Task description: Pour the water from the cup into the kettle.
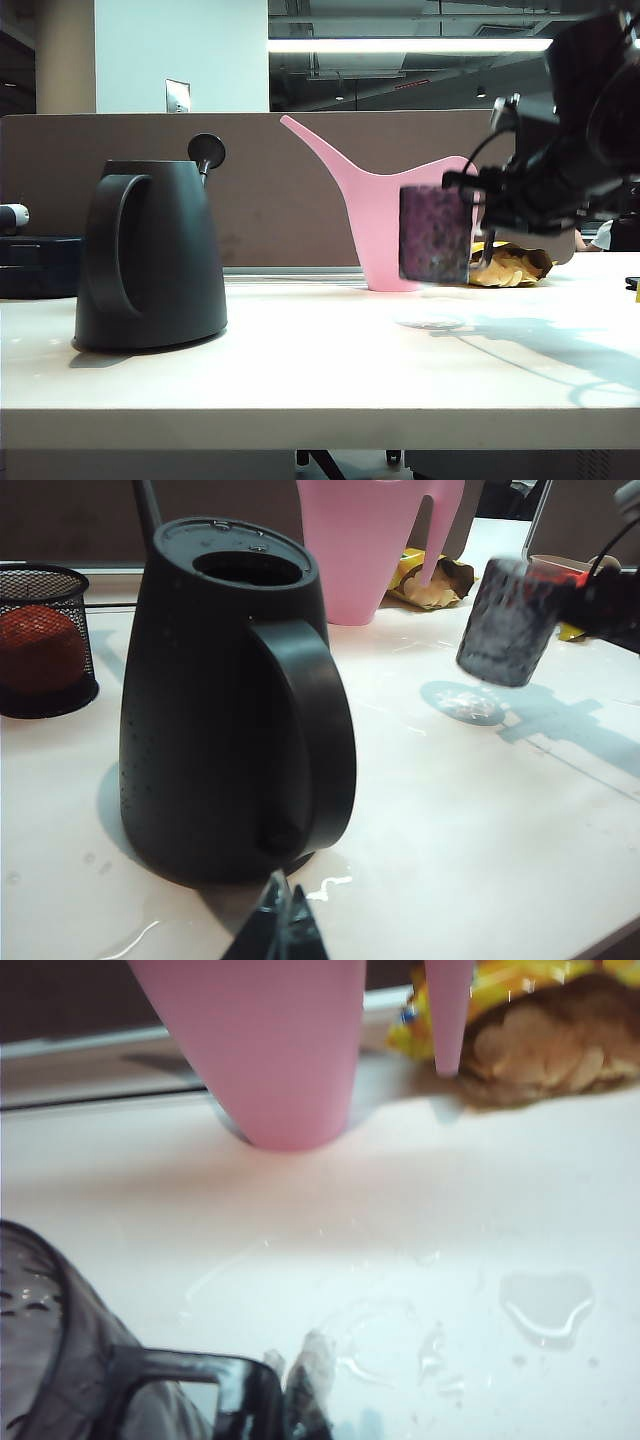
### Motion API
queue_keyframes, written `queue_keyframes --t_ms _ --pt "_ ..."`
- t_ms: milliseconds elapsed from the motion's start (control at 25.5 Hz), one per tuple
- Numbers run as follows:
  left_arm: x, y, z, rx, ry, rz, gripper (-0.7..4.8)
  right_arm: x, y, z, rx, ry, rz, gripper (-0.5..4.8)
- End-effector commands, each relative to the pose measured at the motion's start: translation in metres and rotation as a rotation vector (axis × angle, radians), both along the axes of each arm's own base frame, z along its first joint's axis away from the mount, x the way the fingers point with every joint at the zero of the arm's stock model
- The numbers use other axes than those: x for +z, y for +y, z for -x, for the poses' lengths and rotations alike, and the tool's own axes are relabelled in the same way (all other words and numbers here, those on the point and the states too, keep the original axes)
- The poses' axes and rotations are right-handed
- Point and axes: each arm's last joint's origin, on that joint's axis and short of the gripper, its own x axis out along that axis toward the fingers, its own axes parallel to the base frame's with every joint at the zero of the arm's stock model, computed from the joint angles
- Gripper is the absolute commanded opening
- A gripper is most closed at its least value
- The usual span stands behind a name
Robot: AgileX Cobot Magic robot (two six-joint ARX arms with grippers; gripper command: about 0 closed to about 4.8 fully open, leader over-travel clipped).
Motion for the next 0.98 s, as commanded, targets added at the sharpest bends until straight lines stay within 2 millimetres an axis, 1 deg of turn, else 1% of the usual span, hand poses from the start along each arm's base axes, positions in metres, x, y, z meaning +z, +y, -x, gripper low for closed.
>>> queue_keyframes --t_ms 39,157,353,510,667,706,745,824,863,902,981 --pt "0.002 0.0 0.0 -0.002 -0.011 0.001 -0.05 -0.006 0.002 -0.006 0.001 -0.052 -0.024 -0.08" --pt "0.002 0.0 0.0 -0.002 -0.011 0.001 -0.05 -0.018 0.003 -0.009 0.001 -0.031 -0.017 -0.08" --pt "0.002 0.0 0.0 -0.008 -0.011 0.001 -0.05 -0.03 0.003 -0.011 -0.008 -0.003 -0.006 -0.08" --pt "0.002 0.0 0.0 -0.008 -0.011 0.001 -0.05 -0.036 0.004 -0.012 -0.009 0.014 0.003 -0.08" --pt "0.002 0.0 0.0 -0.008 -0.011 0.001 -0.05 -0.037 0.004 -0.012 -0.008 0.02 0.01 -0.08" --pt "0.002 0.0 0.0 -0.008 -0.012 0.001 -0.05 -0.038 0.004 -0.012 -0.007 0.022 0.01 0.05" --pt "0.002 0.0 0.0 -0.008 -0.012 0.001 -0.05 -0.038 0.004 -0.011 -0.007 0.024 0.011 0.31" --pt "0.002 0.0 0.0 -0.008 -0.012 0.001 -0.05 -0.038 0.004 -0.011 -0.007 0.027 0.012 1.12" --pt "0.002 0.0 0.0 -0.008 -0.012 0.001 -0.05 -0.038 0.004 -0.011 -0.005 0.03 0.012 1.38" --pt "0.002 0.0 0.0 -0.008 -0.012 0.001 -0.05 -0.039 0.004 -0.011 -0.002 0.035 0.013 1.49" --pt "0.002 0.0 0.0 -0.008 -0.012 0.003 -0.05 -0.039 0.004 -0.01 -0.001 0.044 0.015 1.49"
